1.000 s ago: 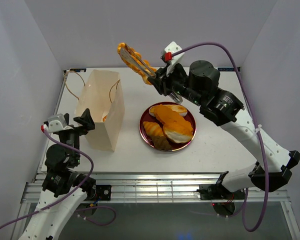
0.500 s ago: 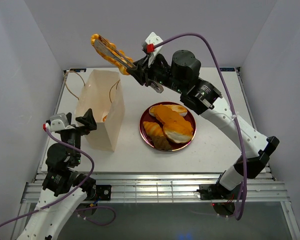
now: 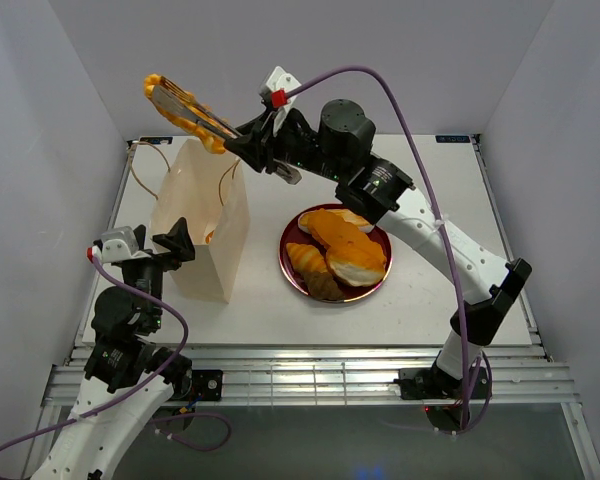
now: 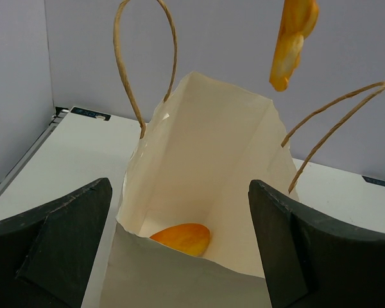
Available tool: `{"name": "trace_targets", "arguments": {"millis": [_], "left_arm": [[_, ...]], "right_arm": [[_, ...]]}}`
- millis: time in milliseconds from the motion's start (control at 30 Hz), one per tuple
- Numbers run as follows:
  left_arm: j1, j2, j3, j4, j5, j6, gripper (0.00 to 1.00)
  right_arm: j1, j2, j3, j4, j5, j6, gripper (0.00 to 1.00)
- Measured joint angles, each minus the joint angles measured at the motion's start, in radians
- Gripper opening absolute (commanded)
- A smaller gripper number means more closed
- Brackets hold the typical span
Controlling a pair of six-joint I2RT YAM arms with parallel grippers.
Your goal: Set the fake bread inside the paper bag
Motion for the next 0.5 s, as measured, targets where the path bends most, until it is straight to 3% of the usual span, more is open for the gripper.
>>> {"name": "trace_targets", "arguments": {"millis": [500], "left_arm": [[-0.005, 0.0, 0.0, 0.0, 0.0, 0.0, 0.98]], "right_arm": [[0.01, -0.066, -0.306, 0.174, -0.105, 0.177, 0.35]]}}
